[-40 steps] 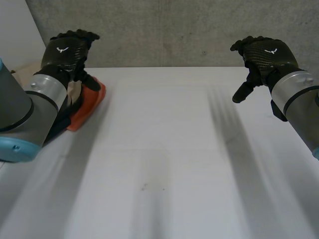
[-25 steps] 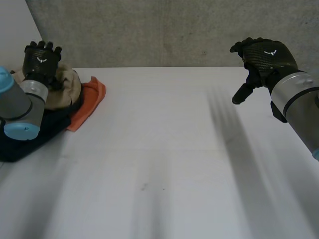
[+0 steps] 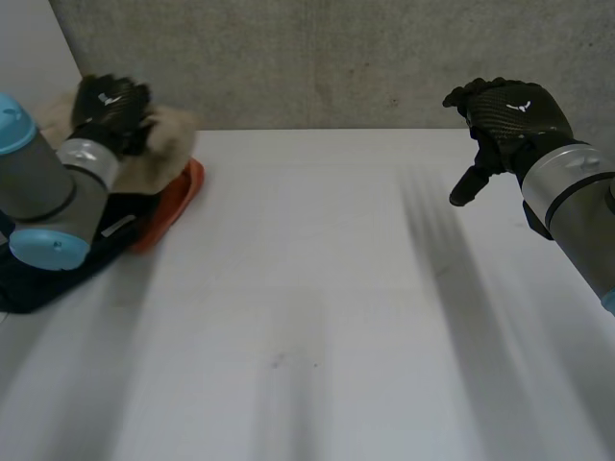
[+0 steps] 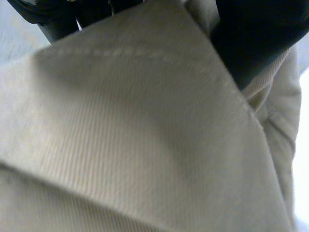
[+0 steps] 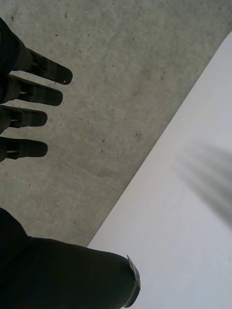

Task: Fold the laundry.

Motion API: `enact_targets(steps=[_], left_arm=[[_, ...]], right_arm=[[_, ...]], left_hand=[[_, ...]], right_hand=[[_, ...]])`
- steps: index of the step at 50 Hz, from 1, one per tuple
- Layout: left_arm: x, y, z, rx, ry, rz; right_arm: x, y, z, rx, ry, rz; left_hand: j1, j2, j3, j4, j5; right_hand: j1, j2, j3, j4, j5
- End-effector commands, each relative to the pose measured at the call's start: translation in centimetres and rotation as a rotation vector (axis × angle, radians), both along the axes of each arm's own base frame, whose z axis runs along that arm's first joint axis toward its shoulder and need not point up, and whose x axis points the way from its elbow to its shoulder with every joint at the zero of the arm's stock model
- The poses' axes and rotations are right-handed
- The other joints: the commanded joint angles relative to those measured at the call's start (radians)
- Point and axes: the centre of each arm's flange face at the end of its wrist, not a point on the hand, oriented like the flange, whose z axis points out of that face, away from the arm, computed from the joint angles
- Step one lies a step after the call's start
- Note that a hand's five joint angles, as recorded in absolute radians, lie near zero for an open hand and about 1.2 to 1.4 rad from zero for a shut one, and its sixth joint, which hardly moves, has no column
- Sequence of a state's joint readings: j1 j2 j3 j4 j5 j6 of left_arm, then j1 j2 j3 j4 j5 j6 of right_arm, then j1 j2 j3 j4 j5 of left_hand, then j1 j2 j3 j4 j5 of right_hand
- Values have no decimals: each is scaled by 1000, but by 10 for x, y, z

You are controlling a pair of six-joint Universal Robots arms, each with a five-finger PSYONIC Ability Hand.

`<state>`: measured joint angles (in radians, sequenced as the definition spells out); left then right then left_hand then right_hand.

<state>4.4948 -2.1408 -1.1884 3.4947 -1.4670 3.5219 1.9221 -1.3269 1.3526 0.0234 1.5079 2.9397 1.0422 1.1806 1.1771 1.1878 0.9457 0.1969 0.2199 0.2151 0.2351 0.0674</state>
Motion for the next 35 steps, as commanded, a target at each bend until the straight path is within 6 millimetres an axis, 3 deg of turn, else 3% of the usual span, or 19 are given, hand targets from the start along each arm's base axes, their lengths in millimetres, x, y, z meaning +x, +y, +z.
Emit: enact_targets(steps=[1,4,5,7,8,9,11,15,20,23,28,35], left_arm=[[-80,118,13,124,214,-329],[-101,145,-4,203,218,-421],[-114,160,-20,261,195,-473],[-124,174,-34,320,162,-507],[-127,180,-39,344,146,-521],[-132,188,-41,367,120,-539],[-134,190,-40,379,99,-537],[-126,176,-27,370,92,-482],[-87,146,3,331,133,-341],[-72,141,11,325,143,-291],[-38,137,11,333,145,-148],[-22,146,-11,399,117,-77]], right_arm=[[-2,-1,2,-5,-3,-6],[-3,-1,4,-8,-4,-11],[-4,-2,4,-7,-3,-12],[-4,-1,5,-9,-2,-14],[-4,-1,5,-9,-2,-14],[-4,-1,5,-9,-2,-14],[-4,-1,6,-10,-3,-14],[-4,0,5,-6,-1,-12],[-1,3,5,-13,22,6],[2,6,1,-21,76,33],[16,24,-9,-22,212,136],[35,55,-30,14,387,267]], left_hand=[[354,216,219,208,276],[354,216,219,208,276],[203,65,68,58,125],[-587,-725,-721,-732,-665],[-868,-1006,-1003,-1013,-946],[-754,-893,-889,-900,-832],[-868,-1006,-1003,-1013,-946],[-868,-1006,-1003,-1013,-946],[-858,-996,-993,-1004,-936],[-855,-993,-990,-1001,-933],[-826,-964,-961,-971,-904],[-826,-964,-961,-971,-904]], right_hand=[[-22,-45,-41,-61,-67],[-22,-45,-41,-61,-67],[-22,-45,-41,-61,-67],[-22,-45,-41,-61,-67],[-22,-45,-41,-61,-67],[-22,-45,-41,-61,-67],[-22,-45,-41,-61,-67],[-22,-45,-41,-61,-67],[-22,-45,-41,-61,-67],[-22,-45,-41,-61,-67],[-22,-45,-41,-61,-67],[-22,-45,-41,-61,-67]])
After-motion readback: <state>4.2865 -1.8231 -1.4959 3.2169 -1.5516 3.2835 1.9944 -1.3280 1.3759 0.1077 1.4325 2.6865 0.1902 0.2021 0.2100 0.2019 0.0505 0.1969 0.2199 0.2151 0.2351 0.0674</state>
